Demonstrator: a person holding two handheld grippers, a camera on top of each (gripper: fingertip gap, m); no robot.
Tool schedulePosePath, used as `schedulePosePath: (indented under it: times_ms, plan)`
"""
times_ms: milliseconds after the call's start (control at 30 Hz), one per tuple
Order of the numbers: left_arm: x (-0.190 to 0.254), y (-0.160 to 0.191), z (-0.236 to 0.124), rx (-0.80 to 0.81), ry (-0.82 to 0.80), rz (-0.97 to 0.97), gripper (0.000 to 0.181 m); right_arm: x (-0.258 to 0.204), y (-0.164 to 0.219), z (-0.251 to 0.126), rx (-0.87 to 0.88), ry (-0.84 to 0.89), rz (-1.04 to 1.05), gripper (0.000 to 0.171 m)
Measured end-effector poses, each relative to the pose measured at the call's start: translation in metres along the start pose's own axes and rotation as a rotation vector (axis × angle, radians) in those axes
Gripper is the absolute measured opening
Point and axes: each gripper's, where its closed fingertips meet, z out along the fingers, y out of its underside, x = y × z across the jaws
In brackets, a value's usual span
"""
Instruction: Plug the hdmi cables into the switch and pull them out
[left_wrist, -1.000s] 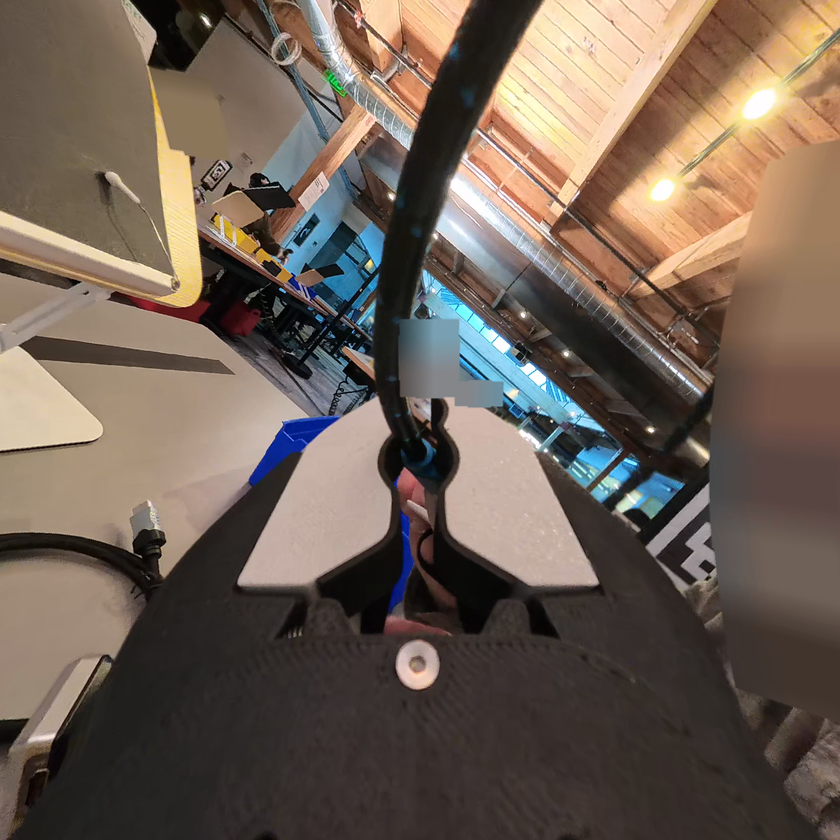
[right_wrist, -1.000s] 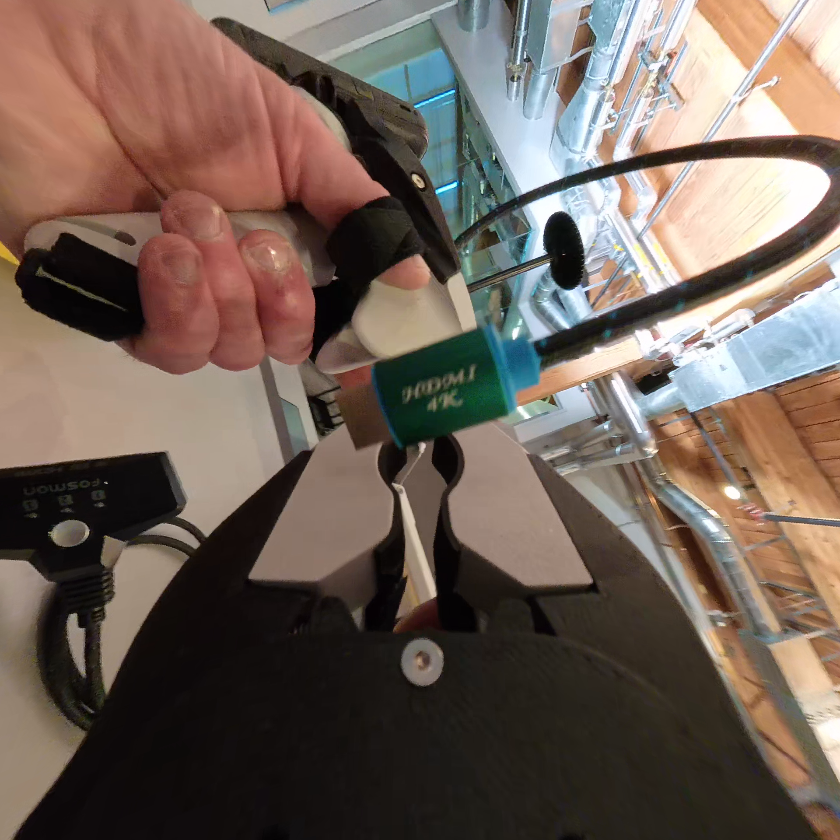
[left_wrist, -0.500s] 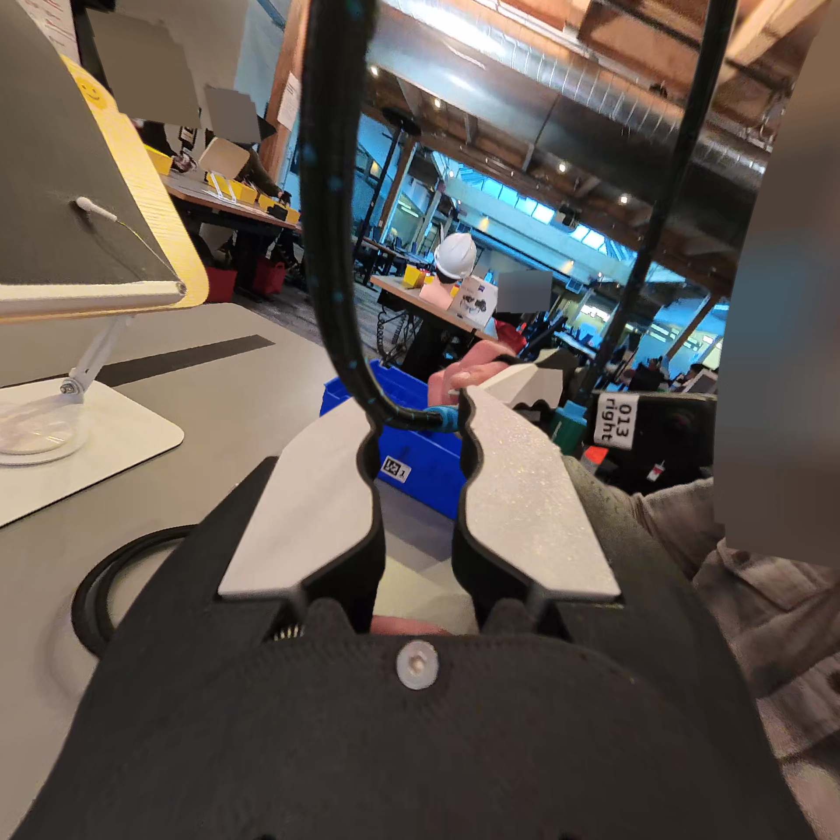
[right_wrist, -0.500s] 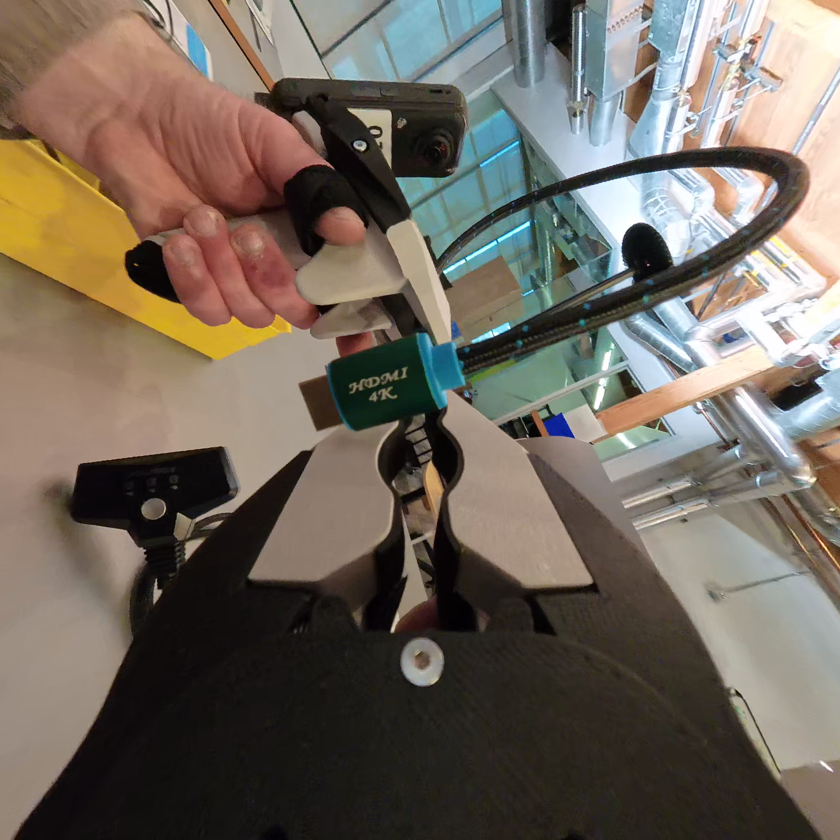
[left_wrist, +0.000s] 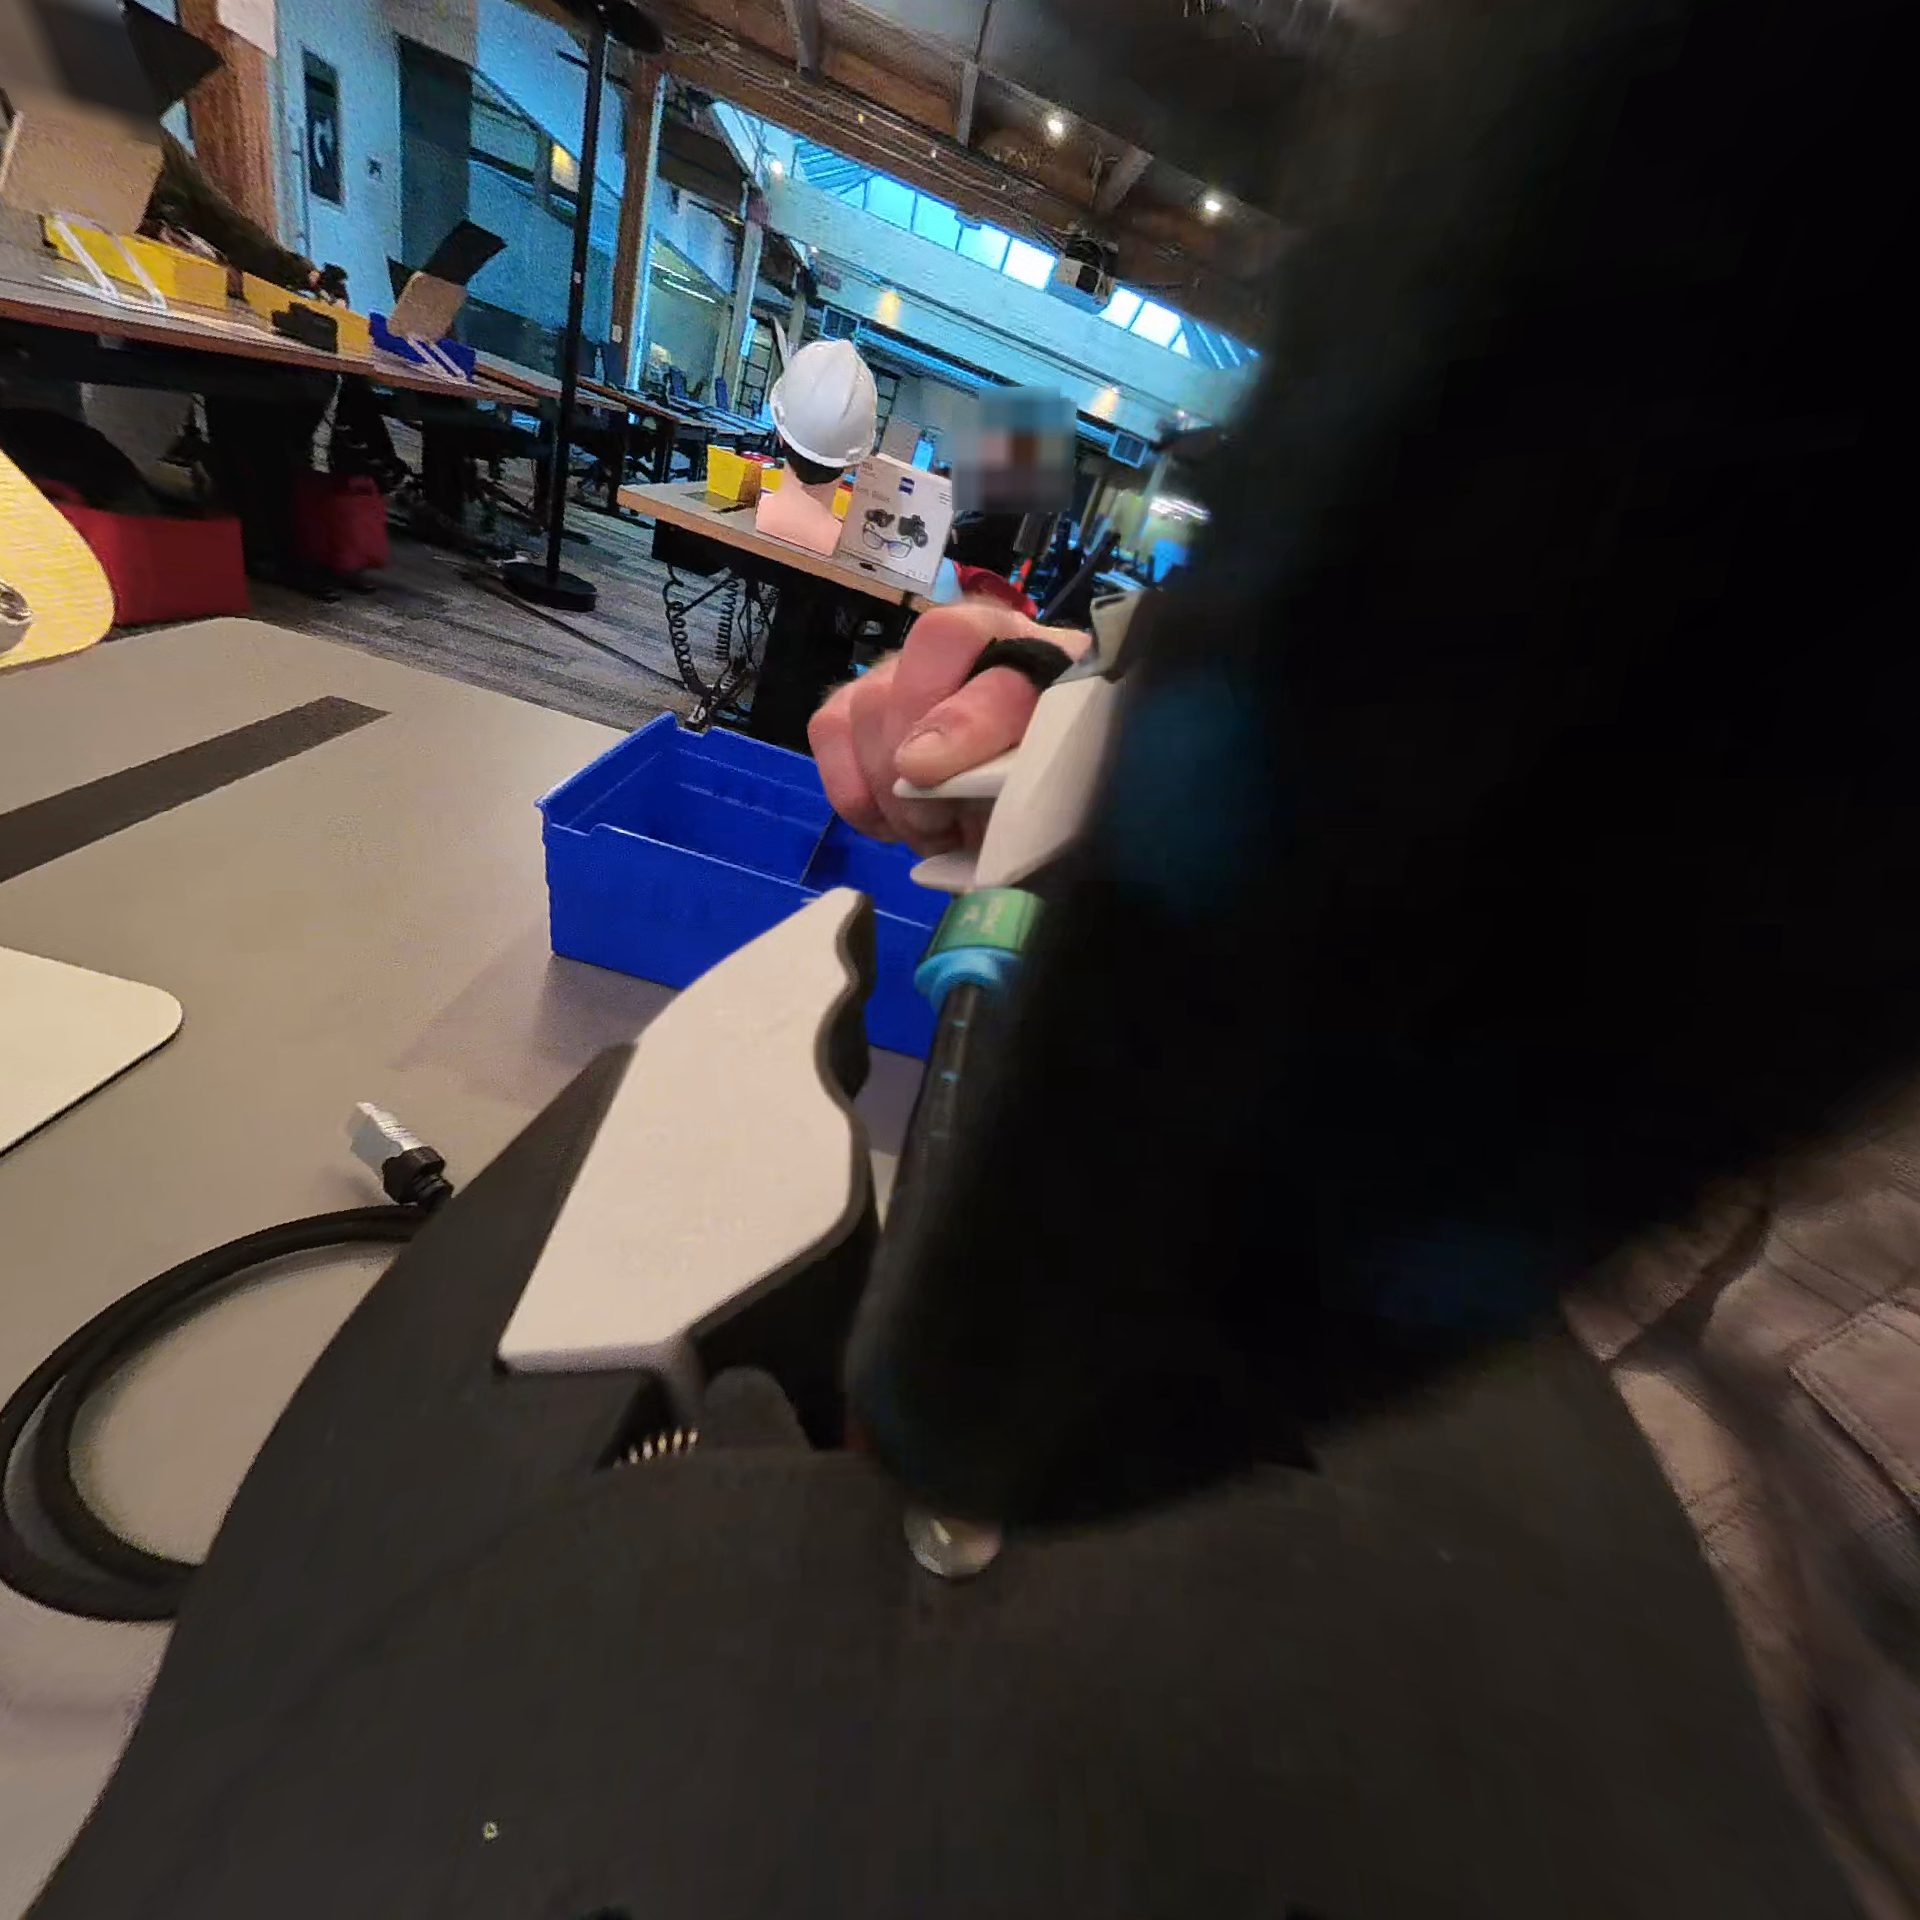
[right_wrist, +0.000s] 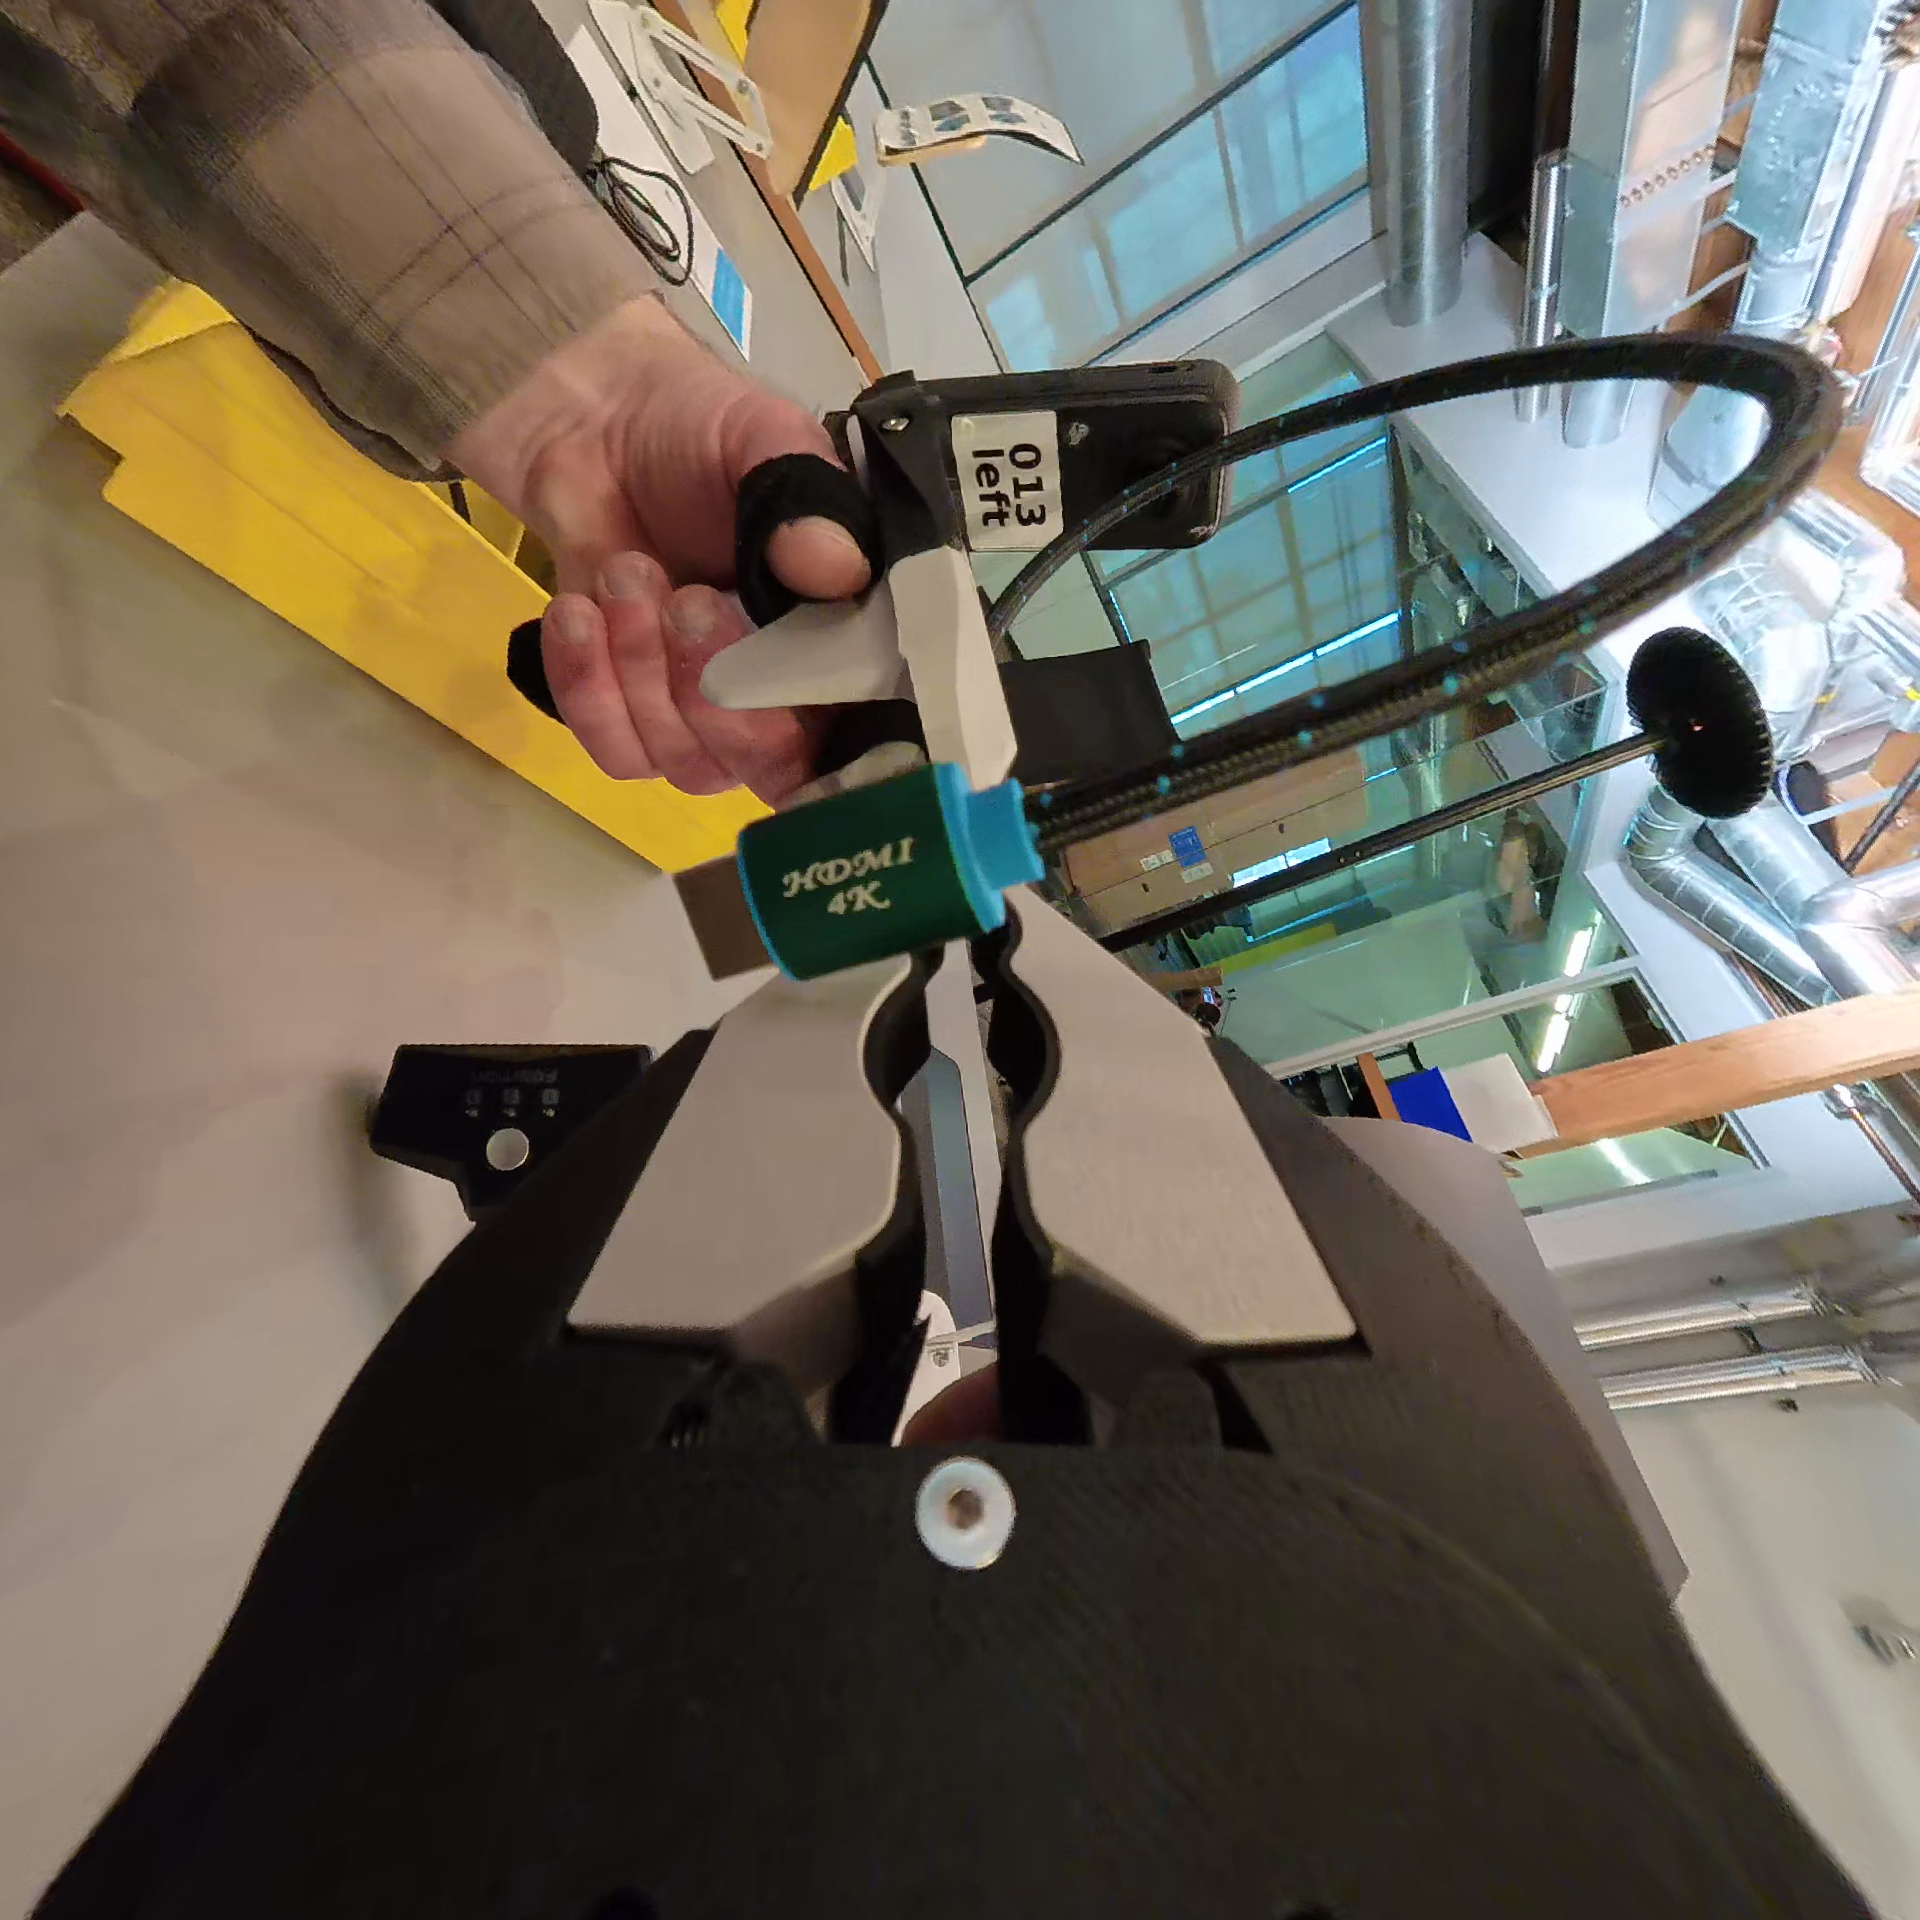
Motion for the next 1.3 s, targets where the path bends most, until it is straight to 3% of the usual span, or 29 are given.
schedulePosePath:
  times_ms: [200, 633, 1300]
  plan:
    - [0.0057, 0.0035, 0.0011, -0.019, 0.028, 0.025, 0.015, -0.0035, -0.0011, -0.0019, 0.017, -0.041, -0.002, 0.002]
    - [0.0008, 0.0038, 0.0020, -0.016, -0.004, 0.022, 0.025, -0.0027, 0.0009, -0.0042, -0.018, -0.017, -0.073, 0.002]
    - [-0.0002, 0.0085, 0.0050, -0.060, -0.011, -0.034, 0.023, -0.0038, 0.0052, -0.0057, -0.049, -0.007, -0.142, 0.001]
